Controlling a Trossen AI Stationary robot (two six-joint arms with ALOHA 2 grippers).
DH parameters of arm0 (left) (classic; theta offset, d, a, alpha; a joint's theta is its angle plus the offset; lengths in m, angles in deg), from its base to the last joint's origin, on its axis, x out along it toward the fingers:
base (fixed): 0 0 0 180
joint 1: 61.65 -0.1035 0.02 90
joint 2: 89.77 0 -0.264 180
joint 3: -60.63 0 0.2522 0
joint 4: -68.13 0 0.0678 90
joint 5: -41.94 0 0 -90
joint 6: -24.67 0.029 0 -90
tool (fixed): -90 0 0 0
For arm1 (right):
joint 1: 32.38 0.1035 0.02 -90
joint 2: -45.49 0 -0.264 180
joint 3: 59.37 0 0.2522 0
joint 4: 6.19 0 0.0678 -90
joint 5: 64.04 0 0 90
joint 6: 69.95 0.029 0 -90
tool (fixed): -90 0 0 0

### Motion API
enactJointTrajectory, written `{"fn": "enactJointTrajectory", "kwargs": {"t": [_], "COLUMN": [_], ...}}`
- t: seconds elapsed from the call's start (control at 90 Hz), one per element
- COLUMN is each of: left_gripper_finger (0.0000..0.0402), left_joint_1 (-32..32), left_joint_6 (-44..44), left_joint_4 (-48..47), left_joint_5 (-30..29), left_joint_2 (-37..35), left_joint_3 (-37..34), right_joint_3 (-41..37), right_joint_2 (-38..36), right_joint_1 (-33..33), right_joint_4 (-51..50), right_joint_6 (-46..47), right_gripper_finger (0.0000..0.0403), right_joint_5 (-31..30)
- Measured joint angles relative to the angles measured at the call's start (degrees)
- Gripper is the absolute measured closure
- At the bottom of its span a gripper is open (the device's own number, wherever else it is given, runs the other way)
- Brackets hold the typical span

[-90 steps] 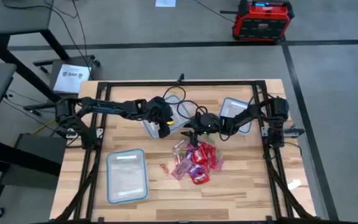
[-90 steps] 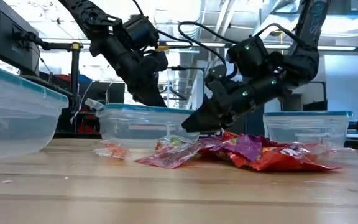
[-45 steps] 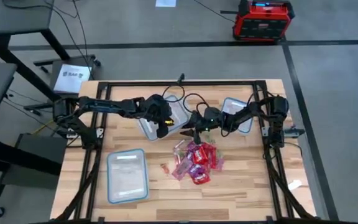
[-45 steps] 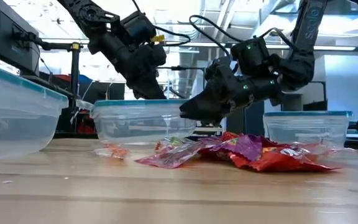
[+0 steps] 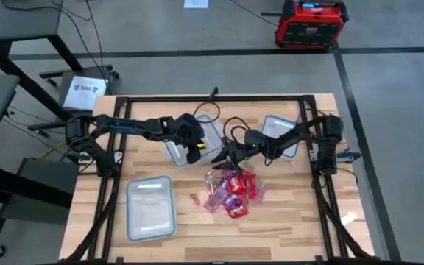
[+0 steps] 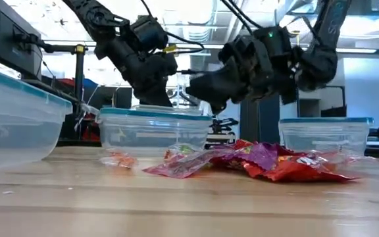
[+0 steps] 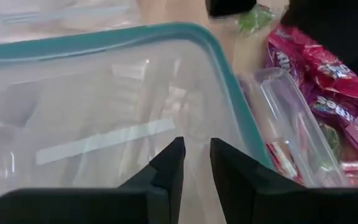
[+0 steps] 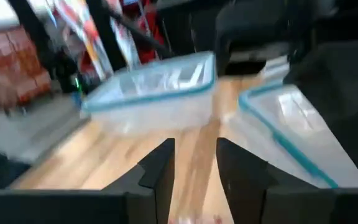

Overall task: Sort candy
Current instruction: Open the top left transparent bin

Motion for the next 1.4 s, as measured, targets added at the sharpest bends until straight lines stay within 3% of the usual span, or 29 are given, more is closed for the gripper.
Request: {"fn": "enactJointTrajectory", "kwargs": {"t": [0.122,0.244,0.311,0.489,0.667,0.822,1.178,1.4], "left_gripper_finger": [0.0334,0.0334,0.0334,0.0334,0.0334,0.0334,0.0334,0.0334], "left_joint_1": [0.5,1.2,1.7,4.2,6.6,8.0,8.3,8.3], "left_joint_6": [-0.1,-0.2,-0.4,-2.7,-6.3,-7.2,-7.7,-6.4], "left_joint_4": [-3.6,-8.3,-11.4,-17.9,-22.7,-25.3,-26.5,-26.5], "left_joint_5": [-0.5,-1.5,-2.5,-6.2,-11.2,-14.2,-14.7,-15.0], "left_joint_2": [-2.0,-4.4,-5.3,-9.3,-13.9,-16.5,-17.8,-17.7], "left_joint_3": [3.1,7.0,8.9,10.3,10.3,10.3,10.4,10.4], "right_joint_3": [1.5,3.1,3.1,3.1,4.4,7.7,9.9,10.6], "right_joint_2": [-8.7,-12.9,-12.5,-5.8,0.1,3.2,5.5,5.6], "right_joint_1": [1.3,3.6,4.5,6.0,9.3,10.7,10.5,8.6], "right_joint_4": [-15.3,-25.6,-25.7,-22.6,-12.8,-12.9,-15.1,-18.5], "right_joint_6": [-13.5,-28.5,-32.7,-35.3,-42.1,-44.1,-45.6,-45.4], "right_gripper_finger": [0.0296,0.0296,0.0295,0.0295,0.0295,0.0285,0.0212,0.0224], "right_joint_5": [-9.7,-23.5,-27.7,-29.1,-39.1,-40.0,-41.5,-41.5]}}
